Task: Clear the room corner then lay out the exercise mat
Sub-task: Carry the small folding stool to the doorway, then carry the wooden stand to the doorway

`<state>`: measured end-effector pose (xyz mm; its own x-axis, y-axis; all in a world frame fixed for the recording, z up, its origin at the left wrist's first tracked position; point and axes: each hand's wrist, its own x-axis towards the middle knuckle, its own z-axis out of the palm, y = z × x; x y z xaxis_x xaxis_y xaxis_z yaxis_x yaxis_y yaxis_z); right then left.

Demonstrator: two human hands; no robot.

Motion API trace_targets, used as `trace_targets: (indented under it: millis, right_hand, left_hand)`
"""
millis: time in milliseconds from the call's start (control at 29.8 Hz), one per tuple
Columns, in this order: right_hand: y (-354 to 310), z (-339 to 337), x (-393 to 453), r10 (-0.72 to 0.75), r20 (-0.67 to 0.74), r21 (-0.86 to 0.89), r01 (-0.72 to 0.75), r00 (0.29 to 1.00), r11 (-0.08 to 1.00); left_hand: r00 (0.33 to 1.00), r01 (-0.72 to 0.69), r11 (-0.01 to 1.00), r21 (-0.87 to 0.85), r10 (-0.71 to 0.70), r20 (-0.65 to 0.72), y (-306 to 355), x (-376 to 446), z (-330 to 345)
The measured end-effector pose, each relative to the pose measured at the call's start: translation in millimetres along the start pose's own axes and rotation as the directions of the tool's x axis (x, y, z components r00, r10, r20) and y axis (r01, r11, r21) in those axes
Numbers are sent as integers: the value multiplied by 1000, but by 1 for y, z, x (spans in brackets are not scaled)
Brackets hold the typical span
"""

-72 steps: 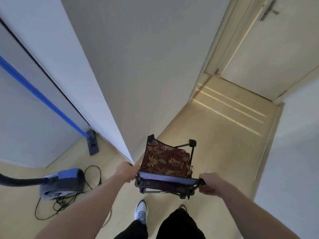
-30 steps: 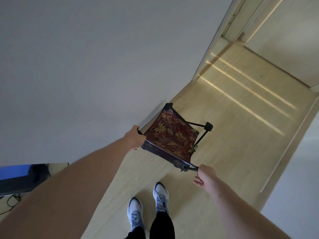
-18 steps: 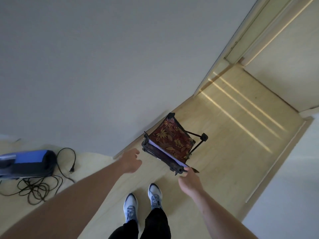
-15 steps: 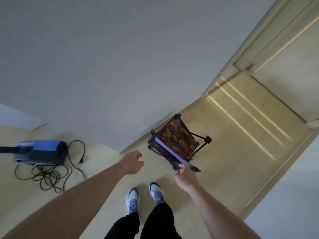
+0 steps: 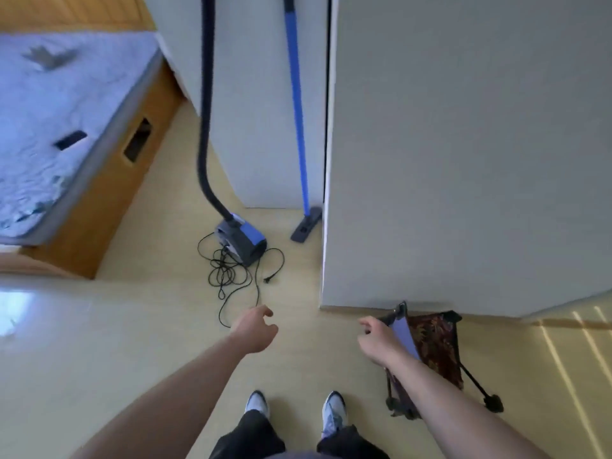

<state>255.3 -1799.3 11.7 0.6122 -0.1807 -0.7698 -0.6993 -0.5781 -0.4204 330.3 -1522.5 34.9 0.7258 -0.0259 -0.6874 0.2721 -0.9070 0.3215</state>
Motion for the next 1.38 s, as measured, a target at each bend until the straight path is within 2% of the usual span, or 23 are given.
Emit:
trace_targets:
  millis: [134,268,503,637,838,1006,1073,1274,1375]
  right_hand:
    - [-81,22,-10,-153,86,-244,169,985,955]
    - [-180,76,-40,-306,200,-382,361,931,850]
    - [-311,217,-107,-433,369,-451,566,822,690]
    - [-377,307,-146,-508,481,-449,698,715,558]
    - [-445,403,-192,-514,625,-432,808,588,400]
    - [-523,483,-209,-494,723,-418,875,482,242]
    - [-543,500,-215,-499,739,-408,890,453,205]
    - [-624,566,-217,-452,823,-339,936,345,96]
    - [-684,602,-215,-420,860,-292,954,289,59]
  left_hand:
    - [986,112,979,-169,-131,-105,-61,-39,-32]
    - [943,197,926,-321,-269,-197,-150,-77,-58]
    - [865,284,858,-429,-422,-271,-313,-151,-101]
    - [796,311,801,-511,-514,-321,-408,-188,-128]
    - [700,351,694,-629,-640,-316,-502,-230,-143]
    - [601,369,565,-738,-751,-274,-573,-242,-162]
    - [580,368,541,-756,-769,-268,-587,-247,-171]
    - [447,366,413,-834,-864,-232,-647,-253,-211]
    - [368,342,338,-877,-907,-206,-677,-250,-243]
